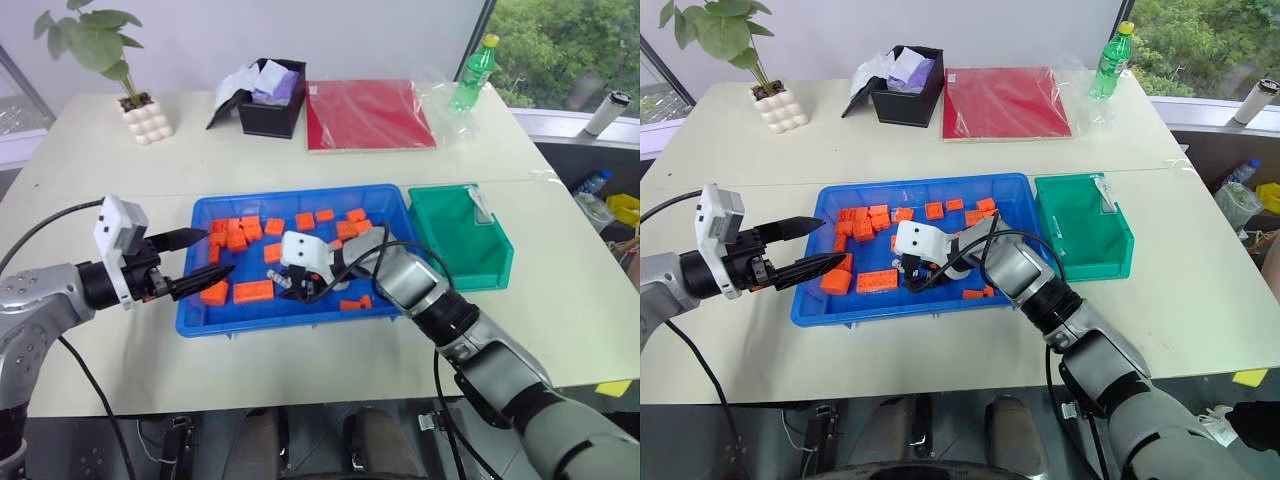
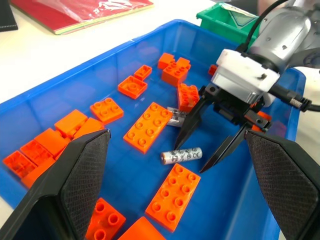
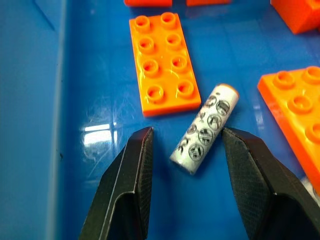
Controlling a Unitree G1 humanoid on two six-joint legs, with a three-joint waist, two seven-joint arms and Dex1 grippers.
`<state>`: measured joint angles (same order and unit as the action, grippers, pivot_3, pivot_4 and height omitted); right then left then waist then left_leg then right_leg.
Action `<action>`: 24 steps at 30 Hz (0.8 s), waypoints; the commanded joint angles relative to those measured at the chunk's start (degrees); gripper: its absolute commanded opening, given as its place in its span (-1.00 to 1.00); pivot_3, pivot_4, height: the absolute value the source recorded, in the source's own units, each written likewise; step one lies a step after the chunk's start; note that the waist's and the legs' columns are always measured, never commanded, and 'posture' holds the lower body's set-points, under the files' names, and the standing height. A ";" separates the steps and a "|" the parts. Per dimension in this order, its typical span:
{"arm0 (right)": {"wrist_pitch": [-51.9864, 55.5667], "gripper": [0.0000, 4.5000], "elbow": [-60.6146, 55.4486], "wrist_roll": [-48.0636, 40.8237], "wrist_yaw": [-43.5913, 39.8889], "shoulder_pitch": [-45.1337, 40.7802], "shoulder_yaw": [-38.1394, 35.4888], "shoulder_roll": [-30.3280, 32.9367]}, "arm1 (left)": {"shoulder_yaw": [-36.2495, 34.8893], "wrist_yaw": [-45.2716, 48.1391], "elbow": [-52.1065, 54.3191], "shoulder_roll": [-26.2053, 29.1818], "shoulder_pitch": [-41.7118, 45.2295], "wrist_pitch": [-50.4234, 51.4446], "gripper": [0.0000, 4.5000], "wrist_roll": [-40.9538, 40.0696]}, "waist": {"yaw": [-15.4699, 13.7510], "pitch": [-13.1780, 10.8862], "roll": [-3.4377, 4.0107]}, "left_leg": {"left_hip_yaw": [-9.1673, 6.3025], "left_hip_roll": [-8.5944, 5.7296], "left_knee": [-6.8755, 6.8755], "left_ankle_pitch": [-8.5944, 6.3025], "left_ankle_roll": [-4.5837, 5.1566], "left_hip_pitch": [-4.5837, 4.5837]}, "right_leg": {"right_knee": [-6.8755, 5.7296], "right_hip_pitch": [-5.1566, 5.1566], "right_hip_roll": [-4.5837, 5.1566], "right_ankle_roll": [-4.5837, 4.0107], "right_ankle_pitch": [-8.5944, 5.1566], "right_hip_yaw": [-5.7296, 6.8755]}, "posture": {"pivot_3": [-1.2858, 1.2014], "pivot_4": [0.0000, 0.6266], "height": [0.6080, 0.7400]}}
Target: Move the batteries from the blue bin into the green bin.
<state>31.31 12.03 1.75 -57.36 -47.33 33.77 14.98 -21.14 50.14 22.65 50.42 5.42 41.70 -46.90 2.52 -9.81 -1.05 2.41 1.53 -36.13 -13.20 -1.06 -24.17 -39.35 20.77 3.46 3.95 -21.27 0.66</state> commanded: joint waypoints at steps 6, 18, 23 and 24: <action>-1.99 -0.97 1.64 1.57 -0.21 -0.34 -0.18 -0.36 | -2.16 -0.41 1.55 -0.09 0.57 -0.87 1.00 -0.94 | 0.00 0.00 0.00 | 0.00 0.00 -0.01 0.00 0.00 0.00 | 0.00 -0.01 0.00 0.00 0.00 0.00 | 0.03 -0.52 1.00; 3.82 -0.97 -9.33 -0.11 -0.34 -5.66 -7.40 3.39 | -1.03 4.02 0.07 2.41 0.83 -1.59 1.00 0.31 | -0.07 -0.01 0.00 | 0.00 -0.01 -0.02 0.00 0.00 -0.04 | 0.00 0.02 0.01 0.00 0.00 0.00 | 0.03 -0.52 1.00; 16.48 -0.97 -21.35 -5.57 -2.20 -11.27 -15.20 8.53 | 1.22 7.47 -5.83 3.29 5.12 -4.53 1.00 3.26 | -0.13 -0.02 0.02 | 0.00 0.00 -0.01 0.01 -0.02 -0.23 | -0.06 0.29 -0.01 0.00 0.00 0.00 | 0.03 -0.52 1.00; 18.54 -0.97 -23.43 -6.47 -2.41 -11.80 -16.29 9.80 | 2.06 7.96 -7.52 3.09 6.36 -5.54 1.00 4.28 | -0.15 -0.01 0.00 | 0.00 0.00 0.00 0.01 -0.02 -0.23 | -0.06 0.28 0.00 0.00 0.00 0.00 | 0.03 -0.52 1.00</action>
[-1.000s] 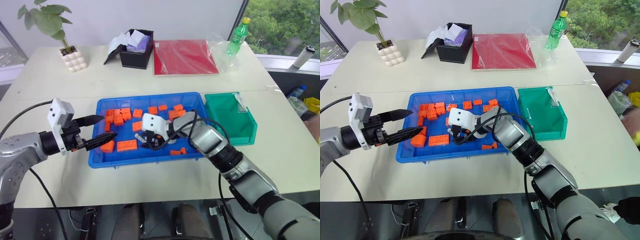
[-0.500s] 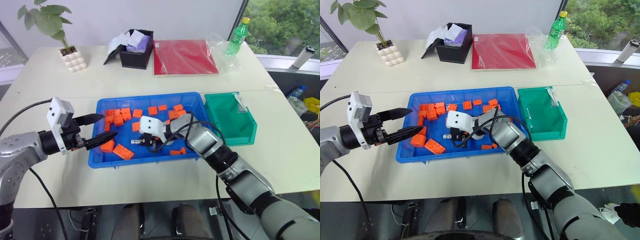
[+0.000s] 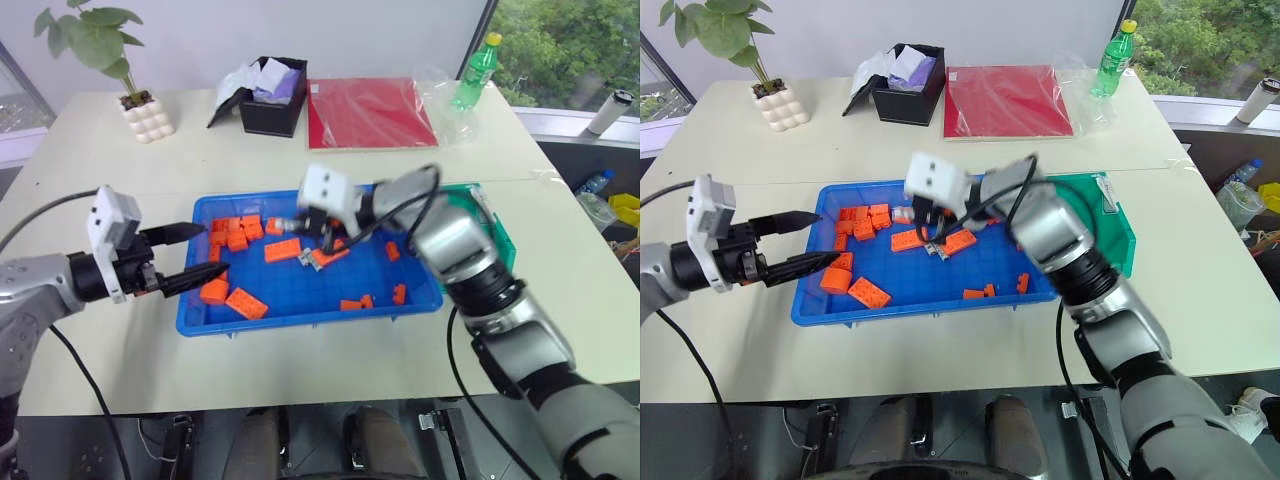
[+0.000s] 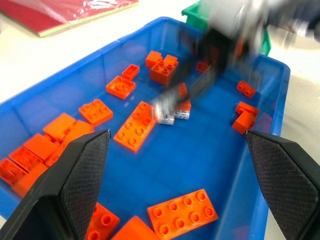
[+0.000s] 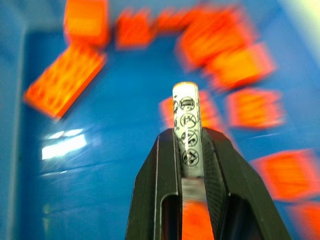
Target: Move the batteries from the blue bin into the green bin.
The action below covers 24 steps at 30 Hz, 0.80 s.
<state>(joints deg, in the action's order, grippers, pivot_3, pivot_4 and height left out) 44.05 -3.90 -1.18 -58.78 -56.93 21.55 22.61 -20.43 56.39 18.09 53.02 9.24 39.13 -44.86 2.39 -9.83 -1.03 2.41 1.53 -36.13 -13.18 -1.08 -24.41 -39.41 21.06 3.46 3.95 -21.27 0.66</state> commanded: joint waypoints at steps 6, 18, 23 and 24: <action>8.60 -0.97 -10.90 -3.08 1.13 -0.45 -7.39 12.10 | 8.64 3.08 -11.16 -4.16 13.43 -8.91 1.00 7.63 | -1.13 0.02 -0.05 | 0.00 -0.05 -0.09 -0.02 0.05 0.00 | 0.05 -0.09 0.05 0.00 0.00 0.00 | 0.03 -0.52 1.00; -4.56 -0.97 4.17 3.52 8.91 7.24 -12.27 26.54 | 15.80 6.24 -18.14 -11.59 24.34 -12.75 1.00 12.27 | -1.16 0.00 -0.03 | 0.22 0.00 -0.09 0.00 0.03 -0.05 | 0.04 0.04 -0.02 0.01 0.00 -0.09 | 0.03 -0.52 1.00; -4.76 -0.97 3.82 3.26 8.53 9.60 -13.91 29.16 | 16.18 6.68 -18.02 -12.30 24.21 -12.42 1.00 12.33 | -1.26 0.00 -0.02 | 0.25 0.07 -0.09 0.11 -0.16 -0.04 | 0.03 0.06 -0.11 0.01 0.00 -0.15 | 0.03 -0.52 1.00; -4.51 -0.97 3.35 3.06 8.27 10.19 -14.16 29.68 | 16.20 6.74 -18.11 -12.36 24.26 -12.40 1.00 12.38 | -1.36 0.00 -0.02 | 0.25 0.07 -0.10 0.11 -0.15 -0.04 | 0.03 0.05 -0.11 0.01 0.00 -0.15 | 0.03 -0.52 1.00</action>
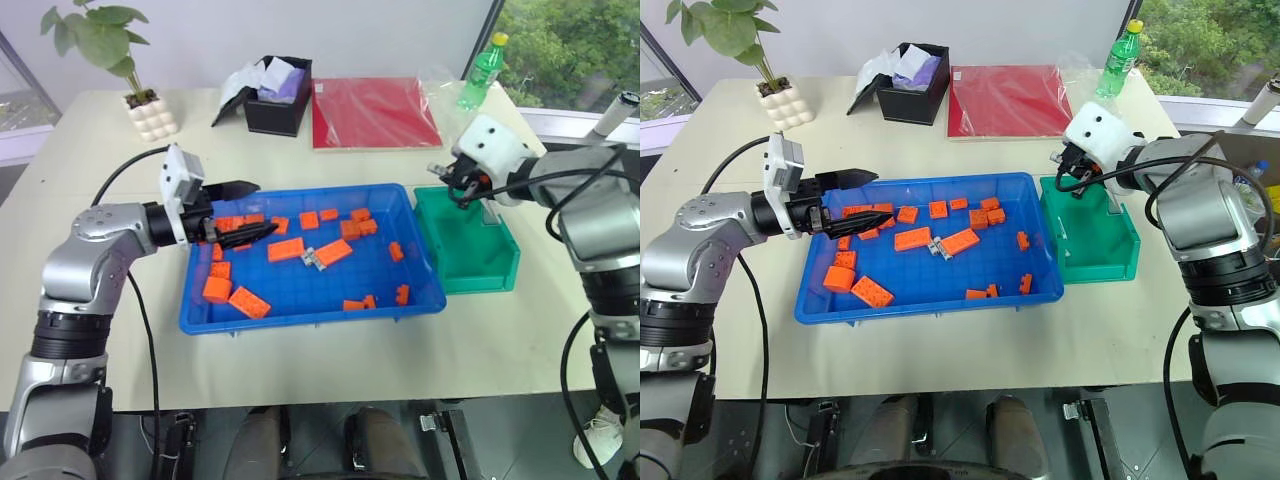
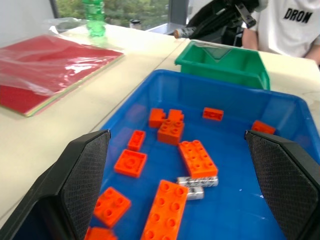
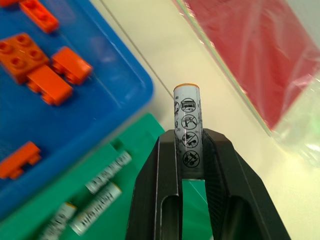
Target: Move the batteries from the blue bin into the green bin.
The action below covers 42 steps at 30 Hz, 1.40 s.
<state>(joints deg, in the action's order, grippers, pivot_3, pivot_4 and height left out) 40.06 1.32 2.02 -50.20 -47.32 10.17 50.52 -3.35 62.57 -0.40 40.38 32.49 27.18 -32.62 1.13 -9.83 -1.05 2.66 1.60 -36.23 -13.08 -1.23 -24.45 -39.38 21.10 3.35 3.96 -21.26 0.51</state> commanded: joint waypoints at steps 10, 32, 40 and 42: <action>-0.95 -0.97 -2.20 -0.21 -0.47 5.85 -3.82 3.47 | -1.60 -0.36 0.81 -0.49 0.87 -0.18 1.00 0.04 | -0.31 0.00 0.00 | 0.00 -0.02 -0.03 0.00 -0.01 0.00 | 0.00 -0.02 0.02 0.00 0.00 0.00 | 0.03 -0.52 1.00; 1.22 0.98 -6.69 -0.15 0.28 7.42 -4.93 6.21 | -2.37 -0.19 0.50 0.71 0.25 0.26 1.00 0.25 | -0.26 0.00 0.00 | -0.01 -0.01 -0.08 0.03 -0.04 0.00 | -0.03 -0.04 0.01 0.00 0.00 0.00 | 0.03 -0.52 1.00; 8.18 0.98 -11.23 -6.34 0.80 -3.08 -4.66 -3.33 | -3.72 0.67 0.49 4.05 -2.22 0.96 1.00 0.46 | 0.06 -0.01 0.01 | 0.00 0.07 -0.05 0.04 -0.08 0.02 | -0.05 0.00 -0.10 0.00 0.00 -0.04 | 0.03 -0.52 1.00; 9.60 0.98 -12.20 -7.53 1.19 -3.96 -3.89 -6.29 | -4.13 0.81 1.00 5.06 -3.30 1.33 1.00 0.29 | -0.08 -0.01 0.01 | 0.00 0.07 -0.05 0.04 -0.08 0.01 | -0.05 0.00 -0.09 0.00 0.00 -0.04 | 0.03 -0.52 1.00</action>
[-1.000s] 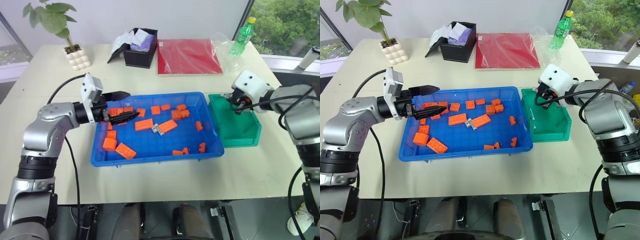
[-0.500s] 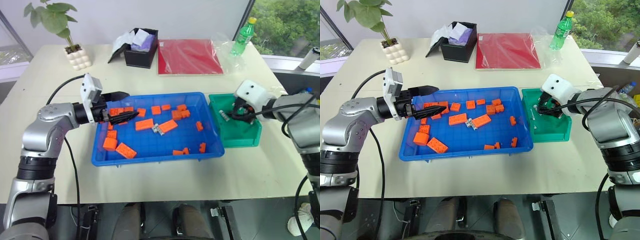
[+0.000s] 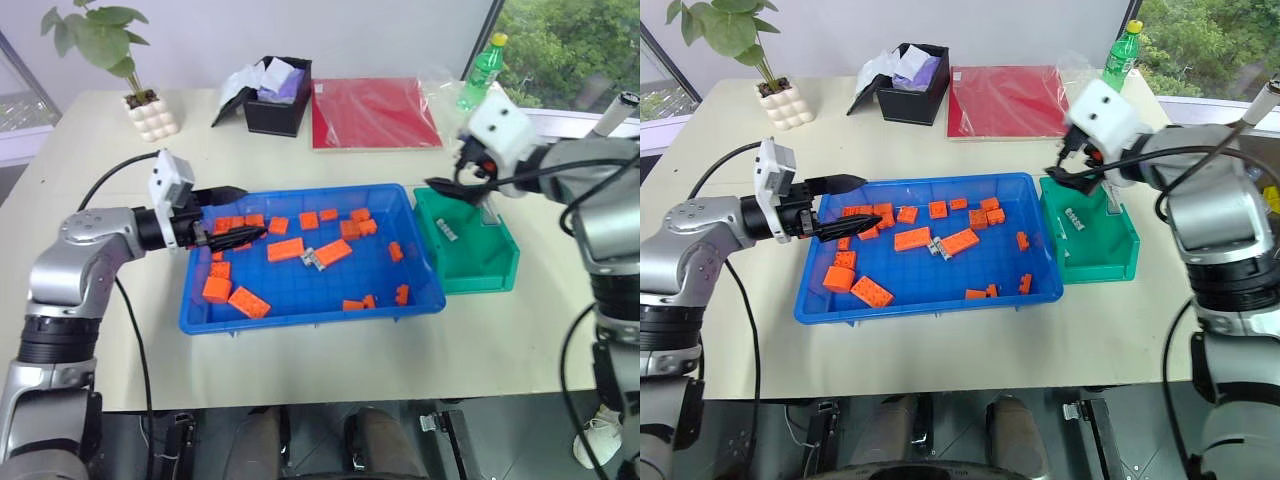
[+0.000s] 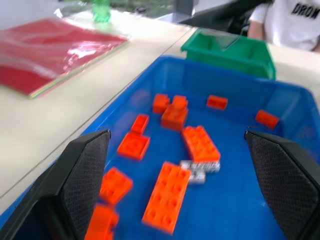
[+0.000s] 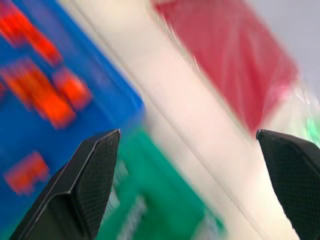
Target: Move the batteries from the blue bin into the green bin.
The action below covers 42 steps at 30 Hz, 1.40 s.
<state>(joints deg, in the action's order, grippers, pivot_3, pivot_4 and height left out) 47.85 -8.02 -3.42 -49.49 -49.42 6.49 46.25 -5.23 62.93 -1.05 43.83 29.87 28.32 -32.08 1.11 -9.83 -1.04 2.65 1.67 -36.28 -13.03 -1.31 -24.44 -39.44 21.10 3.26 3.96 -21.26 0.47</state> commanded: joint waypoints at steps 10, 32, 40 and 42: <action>-4.85 0.98 -0.39 -2.32 -0.09 -1.54 8.02 -11.88 | -6.78 -1.49 7.94 4.01 -7.21 3.51 1.00 -2.63 | -0.20 0.01 -0.02 | 0.00 -0.05 -0.08 -0.02 0.04 -0.03 | -0.04 -0.01 0.09 0.01 0.00 0.00 | 0.03 -0.52 1.00; -38.14 0.98 17.82 16.02 -3.70 -3.41 26.60 -23.19 | -9.55 -6.51 16.35 3.53 -13.54 6.95 1.00 -5.60 | -0.01 0.01 -0.02 | -0.01 -0.05 -0.17 -0.01 0.01 -0.02 | -0.20 0.04 0.07 0.00 0.00 0.01 | 0.03 -0.52 1.00; -45.40 0.98 21.29 24.66 3.19 -1.82 28.32 -26.20 | -10.20 -8.09 17.22 3.49 -14.73 7.42 1.00 -6.66 | 0.07 0.01 -0.02 | -0.01 -0.05 -0.25 0.00 0.00 -0.01 | -0.46 0.14 0.09 0.00 0.00 0.01 | 0.03 -0.52 1.00; -45.37 0.98 21.86 25.23 3.85 -1.30 28.24 -27.24 | -10.23 -8.34 17.31 3.60 -14.81 7.43 1.00 -6.89 | 0.07 0.02 -0.03 | -0.02 -0.05 -0.26 0.00 0.00 -0.01 | -0.48 0.14 0.09 0.00 0.00 0.01 | 0.03 -0.52 1.00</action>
<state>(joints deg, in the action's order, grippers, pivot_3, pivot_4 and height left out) 3.32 14.04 21.28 -46.72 -50.62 35.13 19.88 -13.01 54.79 14.38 47.05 15.22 35.94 -38.05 1.18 -9.82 -1.07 2.64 1.62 -36.54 -13.04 -1.32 -24.46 -39.92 21.24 3.35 3.96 -21.26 0.47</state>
